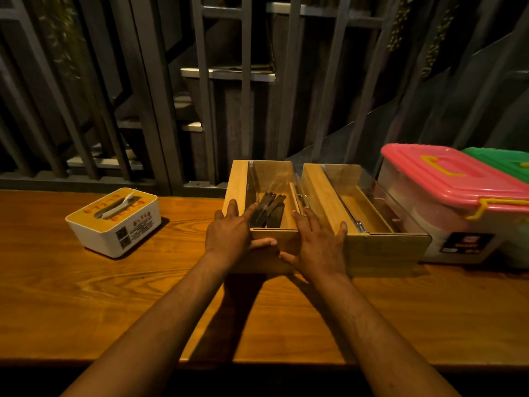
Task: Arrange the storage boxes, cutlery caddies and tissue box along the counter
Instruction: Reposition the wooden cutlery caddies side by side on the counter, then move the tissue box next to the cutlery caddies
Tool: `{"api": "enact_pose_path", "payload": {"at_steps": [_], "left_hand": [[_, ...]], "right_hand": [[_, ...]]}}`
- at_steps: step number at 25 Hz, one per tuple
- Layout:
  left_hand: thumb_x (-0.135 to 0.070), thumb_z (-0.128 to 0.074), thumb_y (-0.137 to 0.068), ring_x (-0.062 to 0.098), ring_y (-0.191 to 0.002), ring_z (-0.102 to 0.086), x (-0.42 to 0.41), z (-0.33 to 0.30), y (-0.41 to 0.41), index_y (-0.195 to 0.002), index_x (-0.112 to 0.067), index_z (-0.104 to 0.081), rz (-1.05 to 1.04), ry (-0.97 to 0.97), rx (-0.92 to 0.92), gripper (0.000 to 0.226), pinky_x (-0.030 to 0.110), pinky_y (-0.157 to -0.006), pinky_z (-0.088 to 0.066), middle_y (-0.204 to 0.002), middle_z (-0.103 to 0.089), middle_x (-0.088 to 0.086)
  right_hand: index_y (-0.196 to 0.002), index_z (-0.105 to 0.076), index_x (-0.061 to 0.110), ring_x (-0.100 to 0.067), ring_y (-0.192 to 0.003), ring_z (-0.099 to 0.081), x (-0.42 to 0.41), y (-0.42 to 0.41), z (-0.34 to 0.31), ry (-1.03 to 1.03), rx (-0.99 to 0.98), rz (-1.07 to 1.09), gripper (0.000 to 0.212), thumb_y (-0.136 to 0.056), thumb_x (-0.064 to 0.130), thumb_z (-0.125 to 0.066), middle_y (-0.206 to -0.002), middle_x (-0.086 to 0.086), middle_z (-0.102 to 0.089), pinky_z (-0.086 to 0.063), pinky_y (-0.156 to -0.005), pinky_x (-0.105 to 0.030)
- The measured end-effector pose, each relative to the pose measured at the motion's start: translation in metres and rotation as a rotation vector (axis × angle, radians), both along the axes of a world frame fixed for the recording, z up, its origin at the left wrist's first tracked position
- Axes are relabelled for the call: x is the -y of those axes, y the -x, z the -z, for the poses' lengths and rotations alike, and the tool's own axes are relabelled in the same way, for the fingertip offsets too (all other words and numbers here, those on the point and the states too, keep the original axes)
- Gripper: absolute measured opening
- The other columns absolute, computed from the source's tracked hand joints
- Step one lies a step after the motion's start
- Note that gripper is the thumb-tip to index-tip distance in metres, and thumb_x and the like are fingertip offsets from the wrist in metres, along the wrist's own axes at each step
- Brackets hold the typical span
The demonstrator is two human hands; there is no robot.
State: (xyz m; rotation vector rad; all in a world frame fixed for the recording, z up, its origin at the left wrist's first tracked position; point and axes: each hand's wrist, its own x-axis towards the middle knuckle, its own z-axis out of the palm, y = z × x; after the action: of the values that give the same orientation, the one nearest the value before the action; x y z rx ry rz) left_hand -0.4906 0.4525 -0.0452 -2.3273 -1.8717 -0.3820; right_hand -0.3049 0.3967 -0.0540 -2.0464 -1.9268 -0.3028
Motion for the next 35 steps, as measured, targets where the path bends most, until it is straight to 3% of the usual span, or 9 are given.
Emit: {"api": "enact_pose_path", "payload": {"at_steps": [3, 5, 8, 12, 17, 21, 26, 30, 35], "left_hand": [[-0.082, -0.048, -0.073, 0.036, -0.136, -0.033, 0.011, -0.002, 0.008, -0.151, -0.036, -0.024, 0.070, 0.001, 0.024, 0.093, 0.043, -0.098, -0.046, -0.153, -0.030, 0.011], [-0.066, -0.056, -0.082, 0.030, -0.140, -0.028, 0.029, 0.001, 0.022, -0.150, -0.038, -0.025, 0.111, -0.023, 0.081, 0.080, 0.041, -0.104, -0.040, -0.154, -0.030, 0.008], [-0.056, -0.057, -0.087, 0.023, -0.138, -0.034, 0.057, 0.006, 0.062, -0.145, -0.039, -0.035, 0.109, -0.073, 0.180, 0.065, 0.038, -0.102, -0.040, -0.150, -0.039, 0.002], [-0.054, -0.058, -0.087, 0.018, -0.127, -0.047, 0.065, 0.000, 0.143, -0.132, -0.036, -0.054, 0.042, -0.103, 0.249, 0.049, 0.036, -0.095, -0.045, -0.137, -0.055, -0.002], [-0.047, -0.061, -0.088, 0.022, -0.122, -0.050, 0.051, -0.004, 0.235, -0.131, -0.031, -0.057, -0.122, -0.147, 0.304, 0.046, 0.039, -0.089, -0.049, -0.134, -0.058, 0.002], [-0.048, -0.054, -0.092, 0.028, -0.128, -0.046, 0.007, 0.002, 0.293, -0.141, -0.033, -0.044, -0.329, -0.115, 0.403, 0.053, 0.043, -0.091, -0.049, -0.143, -0.048, 0.006], [-0.048, -0.051, -0.093, 0.035, -0.138, -0.035, -0.049, 0.018, 0.327, -0.149, -0.030, -0.033, -0.526, 0.108, 0.603, 0.062, 0.050, -0.104, -0.041, -0.154, -0.035, 0.011], [-0.044, -0.053, -0.094, 0.031, -0.123, -0.054, -0.055, 0.034, 0.336, -0.141, -0.030, -0.044, -0.395, 0.139, 0.798, 0.050, 0.046, -0.094, -0.050, -0.140, -0.054, 0.004], [-0.054, -0.063, -0.083, 0.026, -0.115, -0.058, -0.031, 0.040, 0.298, -0.137, -0.033, -0.046, -0.356, 0.099, 0.826, 0.060, 0.043, -0.087, -0.053, -0.132, -0.059, 0.000]], "right_hand": [[-0.152, -0.010, 0.035, -0.029, -0.148, -0.022, 0.004, 0.002, -0.006, 0.055, 0.022, -0.002, 0.099, -0.076, 0.069, -0.063, -0.165, -0.001, -0.014, -0.008, -0.114, -0.069], [-0.153, -0.009, 0.035, -0.031, -0.150, -0.016, 0.007, 0.005, -0.014, 0.103, 0.012, 0.010, 0.099, -0.077, 0.069, -0.062, -0.166, -0.002, -0.010, -0.007, -0.115, -0.069], [-0.150, -0.024, 0.032, -0.032, -0.150, -0.012, 0.013, 0.029, -0.020, 0.066, -0.039, 0.042, 0.089, -0.077, 0.070, -0.058, -0.164, -0.005, -0.015, -0.007, -0.117, -0.065], [-0.141, -0.044, 0.033, -0.029, -0.149, -0.016, 0.019, 0.109, -0.012, -0.070, -0.137, -0.097, 0.065, -0.083, 0.058, -0.060, -0.159, -0.005, -0.028, -0.005, -0.118, -0.063], [-0.132, -0.056, 0.029, -0.028, -0.143, -0.031, 0.010, 0.217, 0.000, -0.148, -0.188, -0.294, 0.053, -0.084, 0.048, -0.064, -0.148, -0.005, -0.045, -0.012, -0.118, -0.061], [-0.140, -0.047, 0.035, -0.024, -0.147, -0.022, -0.010, 0.282, 0.007, 0.025, -0.245, -0.323, 0.058, -0.086, 0.053, -0.060, -0.156, 0.000, -0.034, -0.014, -0.120, -0.054], [-0.146, -0.035, 0.038, -0.024, -0.148, -0.018, -0.033, 0.319, 0.017, 0.186, -0.234, -0.338, 0.069, -0.085, 0.057, -0.061, -0.161, 0.000, -0.023, -0.025, -0.118, -0.049], [-0.148, -0.031, 0.038, -0.024, -0.147, -0.022, -0.047, 0.330, 0.016, 0.213, -0.299, -0.322, 0.076, -0.083, 0.054, -0.067, -0.161, 0.001, -0.022, -0.034, -0.112, -0.043], [-0.150, -0.027, 0.037, -0.022, -0.143, -0.029, -0.038, 0.316, 0.023, 0.196, -0.369, -0.317, 0.077, -0.085, 0.048, -0.067, -0.160, 0.001, -0.024, -0.043, -0.105, -0.039]]}}
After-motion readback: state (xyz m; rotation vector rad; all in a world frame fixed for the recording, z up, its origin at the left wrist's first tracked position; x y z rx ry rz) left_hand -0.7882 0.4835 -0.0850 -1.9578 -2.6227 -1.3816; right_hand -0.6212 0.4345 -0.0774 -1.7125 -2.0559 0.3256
